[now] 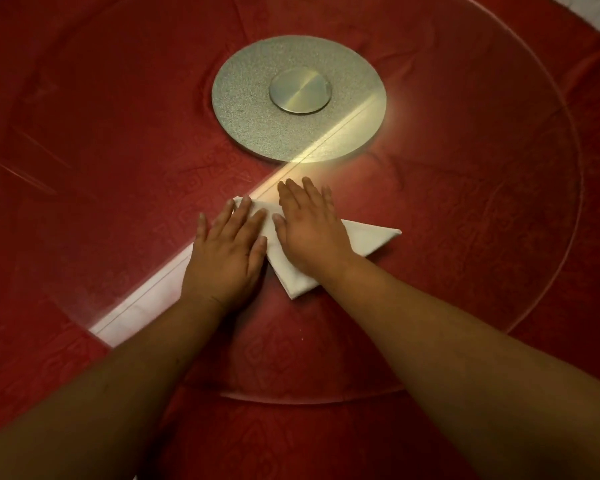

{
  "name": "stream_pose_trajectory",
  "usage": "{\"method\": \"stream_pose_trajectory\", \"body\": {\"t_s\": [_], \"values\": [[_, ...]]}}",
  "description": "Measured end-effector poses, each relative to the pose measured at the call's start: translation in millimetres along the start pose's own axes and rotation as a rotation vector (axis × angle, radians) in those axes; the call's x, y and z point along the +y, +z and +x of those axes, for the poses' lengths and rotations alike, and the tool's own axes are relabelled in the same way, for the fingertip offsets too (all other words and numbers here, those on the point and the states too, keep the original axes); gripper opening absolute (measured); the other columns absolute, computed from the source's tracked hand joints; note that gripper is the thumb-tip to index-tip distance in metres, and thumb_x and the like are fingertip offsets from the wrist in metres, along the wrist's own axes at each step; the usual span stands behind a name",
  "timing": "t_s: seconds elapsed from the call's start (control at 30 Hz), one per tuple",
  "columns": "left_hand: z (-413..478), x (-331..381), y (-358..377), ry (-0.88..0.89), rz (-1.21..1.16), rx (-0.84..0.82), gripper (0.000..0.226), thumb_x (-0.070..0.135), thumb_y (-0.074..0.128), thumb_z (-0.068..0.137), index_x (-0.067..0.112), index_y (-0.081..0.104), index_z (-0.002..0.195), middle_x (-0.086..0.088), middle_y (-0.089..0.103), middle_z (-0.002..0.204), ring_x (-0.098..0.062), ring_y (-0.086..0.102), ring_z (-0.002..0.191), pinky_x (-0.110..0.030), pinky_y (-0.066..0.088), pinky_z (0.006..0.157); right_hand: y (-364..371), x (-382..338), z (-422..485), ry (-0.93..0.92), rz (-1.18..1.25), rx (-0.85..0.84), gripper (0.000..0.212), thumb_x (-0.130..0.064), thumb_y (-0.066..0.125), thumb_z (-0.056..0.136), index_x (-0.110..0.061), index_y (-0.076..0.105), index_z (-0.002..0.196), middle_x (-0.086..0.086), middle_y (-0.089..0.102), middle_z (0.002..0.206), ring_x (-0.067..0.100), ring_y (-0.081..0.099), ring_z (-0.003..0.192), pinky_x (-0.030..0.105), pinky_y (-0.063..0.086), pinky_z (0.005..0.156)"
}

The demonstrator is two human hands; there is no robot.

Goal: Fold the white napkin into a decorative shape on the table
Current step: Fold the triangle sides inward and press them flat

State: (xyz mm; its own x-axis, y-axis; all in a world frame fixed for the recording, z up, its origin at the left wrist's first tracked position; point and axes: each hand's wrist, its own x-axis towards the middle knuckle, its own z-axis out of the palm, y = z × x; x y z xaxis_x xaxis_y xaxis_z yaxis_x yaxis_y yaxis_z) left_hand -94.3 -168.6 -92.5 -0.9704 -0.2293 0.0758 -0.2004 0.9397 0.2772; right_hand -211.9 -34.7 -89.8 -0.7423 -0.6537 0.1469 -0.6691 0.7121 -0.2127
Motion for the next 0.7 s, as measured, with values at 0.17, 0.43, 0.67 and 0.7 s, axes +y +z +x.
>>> {"method": "stream_pose_trajectory", "body": {"t_s": [0.17,0.43,0.67,0.7], "values": [[3,-10,-3,-0.027,0.043,-0.067,0.061,0.055,0.023,0.104,0.03,0.032,0.159,0.003,0.02,0.172,-0.019,0.009,0.16,-0.058,0.005,0.127,-6,23,-13,0.163,-0.027,-0.129,0.069,-0.051,0.023,0.102,-0.013,0.017,0.159,0.006,0.018,0.166,0.032,0.008,0.154,0.056,0.004,0.123],[3,-14,-7,-0.031,0.063,-0.084,0.062,0.056,0.021,0.103,0.031,0.032,0.16,0.002,0.021,0.172,-0.021,0.011,0.16,-0.058,0.005,0.127,-25,85,-41,0.32,-0.166,-0.135,0.064,-0.043,0.026,0.104,-0.012,0.014,0.159,0.004,0.016,0.167,0.035,0.008,0.153,0.058,0.005,0.122],[1,-11,-2,-0.036,0.057,-0.07,0.062,0.056,0.022,0.104,0.031,0.032,0.159,0.003,0.02,0.172,-0.018,0.009,0.16,-0.057,0.006,0.127,-21,-19,-53,0.034,0.046,0.001,0.065,-0.041,0.032,0.103,-0.007,0.022,0.157,0.012,0.022,0.165,0.032,0.012,0.154,0.053,0.011,0.124],[1,-10,-1,-0.031,0.059,-0.071,0.062,0.056,0.021,0.104,0.031,0.031,0.16,0.003,0.02,0.172,-0.018,0.009,0.16,-0.057,0.006,0.127,-17,-33,-57,0.023,0.06,-0.063,0.066,-0.044,0.03,0.104,-0.01,0.017,0.159,0.01,0.016,0.167,0.03,0.005,0.154,0.053,0.007,0.124]]}}
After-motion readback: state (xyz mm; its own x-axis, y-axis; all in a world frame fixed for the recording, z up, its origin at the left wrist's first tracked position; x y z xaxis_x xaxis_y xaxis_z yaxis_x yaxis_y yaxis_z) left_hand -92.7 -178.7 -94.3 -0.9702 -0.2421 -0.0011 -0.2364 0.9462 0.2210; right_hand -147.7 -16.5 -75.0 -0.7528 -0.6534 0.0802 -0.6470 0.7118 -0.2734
